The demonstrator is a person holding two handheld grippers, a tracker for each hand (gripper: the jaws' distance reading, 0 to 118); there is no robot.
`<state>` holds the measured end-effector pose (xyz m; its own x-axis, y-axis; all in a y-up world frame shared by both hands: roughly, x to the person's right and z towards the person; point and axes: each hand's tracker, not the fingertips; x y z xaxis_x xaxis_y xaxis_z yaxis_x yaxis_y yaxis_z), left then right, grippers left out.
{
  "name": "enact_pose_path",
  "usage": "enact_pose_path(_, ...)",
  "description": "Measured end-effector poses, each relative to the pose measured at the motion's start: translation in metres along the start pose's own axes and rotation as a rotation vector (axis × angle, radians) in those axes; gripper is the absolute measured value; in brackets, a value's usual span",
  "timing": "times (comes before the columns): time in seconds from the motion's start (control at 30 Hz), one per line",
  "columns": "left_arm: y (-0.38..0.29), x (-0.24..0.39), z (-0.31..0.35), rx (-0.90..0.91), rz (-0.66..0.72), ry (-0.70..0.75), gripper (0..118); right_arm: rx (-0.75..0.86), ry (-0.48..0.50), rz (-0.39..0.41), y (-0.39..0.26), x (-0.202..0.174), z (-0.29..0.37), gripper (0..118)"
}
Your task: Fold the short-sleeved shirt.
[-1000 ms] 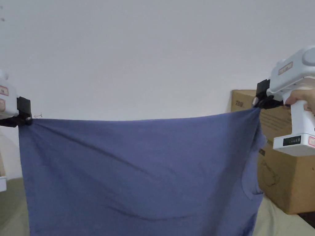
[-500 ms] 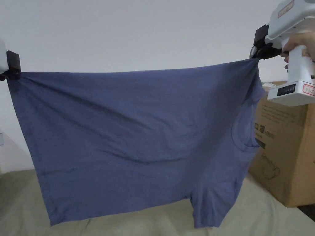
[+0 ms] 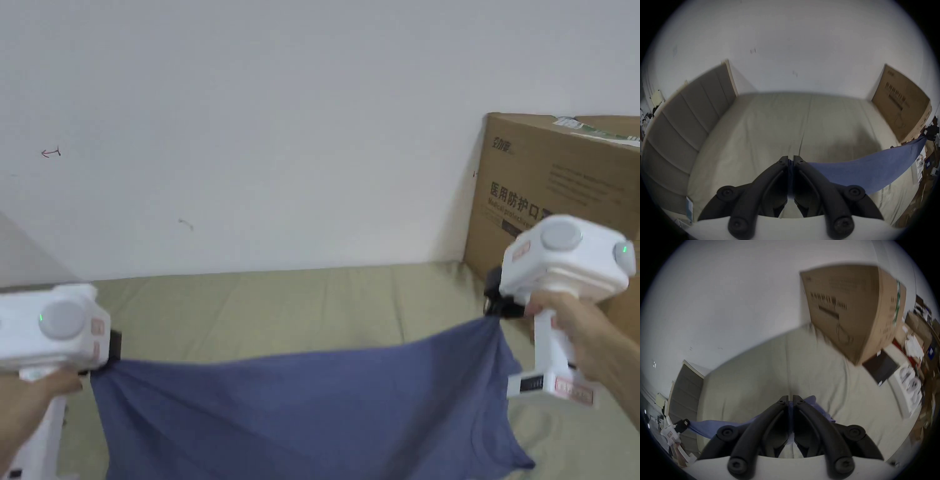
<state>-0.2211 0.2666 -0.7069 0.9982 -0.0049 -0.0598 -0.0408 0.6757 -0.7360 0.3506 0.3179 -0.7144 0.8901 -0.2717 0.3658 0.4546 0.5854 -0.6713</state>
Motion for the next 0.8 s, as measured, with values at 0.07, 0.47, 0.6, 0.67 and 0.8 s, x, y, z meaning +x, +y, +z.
enact_pose_path(0.07, -0.023, 0.000, -0.026, -0.068, -0.007, -0.005, 4, -0.066, -0.041, 0.007, -0.021, 0.010, -0.028, 4)
enact_pose_path(0.47, -0.139, -0.041, 0.033, -0.107, 0.040, -0.054, 4, -0.168, -0.040, 0.028, -0.145, 0.072, -0.001, 4)
enact_pose_path(0.6, -0.193, -0.055, 0.087, -0.084, 0.039, -0.054, 4, -0.202, -0.006, 0.007, -0.206, 0.099, 0.036, 4)
enact_pose_path(0.67, -0.222, -0.060, 0.106, -0.093, 0.035, -0.062, 4, -0.240, 0.011, 0.030, -0.242, 0.108, 0.052, 4)
enact_pose_path(0.8, -0.284, -0.063, 0.132, -0.120, 0.002, -0.010, 4, -0.278, 0.001, 0.043, -0.307, 0.134, 0.080, 4)
